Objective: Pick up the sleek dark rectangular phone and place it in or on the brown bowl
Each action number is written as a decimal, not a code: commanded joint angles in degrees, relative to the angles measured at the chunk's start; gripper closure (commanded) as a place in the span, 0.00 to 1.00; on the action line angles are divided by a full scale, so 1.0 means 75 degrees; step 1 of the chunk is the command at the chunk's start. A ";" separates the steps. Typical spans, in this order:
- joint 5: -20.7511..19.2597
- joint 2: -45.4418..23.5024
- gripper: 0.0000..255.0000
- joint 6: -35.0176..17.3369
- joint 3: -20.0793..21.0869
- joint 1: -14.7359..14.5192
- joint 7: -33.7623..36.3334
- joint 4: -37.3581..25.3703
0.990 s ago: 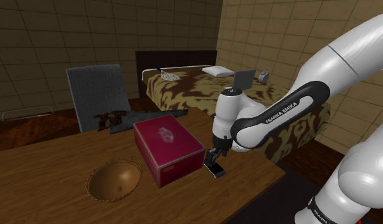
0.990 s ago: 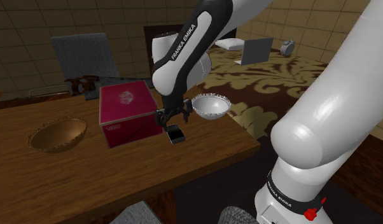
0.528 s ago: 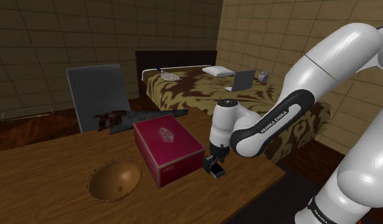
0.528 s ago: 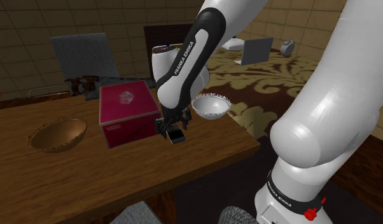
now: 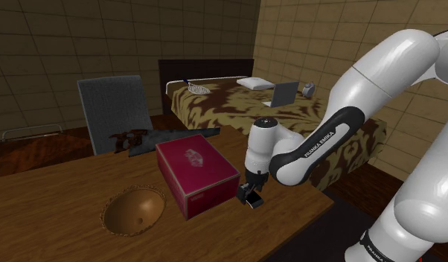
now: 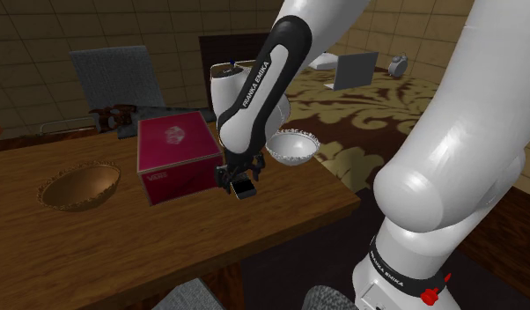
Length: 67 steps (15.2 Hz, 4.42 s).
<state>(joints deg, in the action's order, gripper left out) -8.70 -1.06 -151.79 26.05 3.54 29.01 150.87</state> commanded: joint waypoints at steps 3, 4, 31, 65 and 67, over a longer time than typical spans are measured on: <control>0.0001 0.0000 1.00 0.0004 0.0000 0.0000 -0.0001 -0.0005; 0.0007 0.0007 1.00 0.0006 0.0002 -0.0001 -0.0004 0.0000; 0.1640 0.2182 1.00 0.2497 -0.0215 -0.0347 -0.1319 -0.0532; -0.1256 -0.3109 1.00 0.5603 0.1154 -0.2283 0.2974 -0.7909; -0.1532 -0.3759 1.00 0.5986 0.1071 -0.2729 0.3177 -0.8858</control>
<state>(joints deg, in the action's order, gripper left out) -19.07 -26.74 -108.43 34.32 -15.19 51.84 88.09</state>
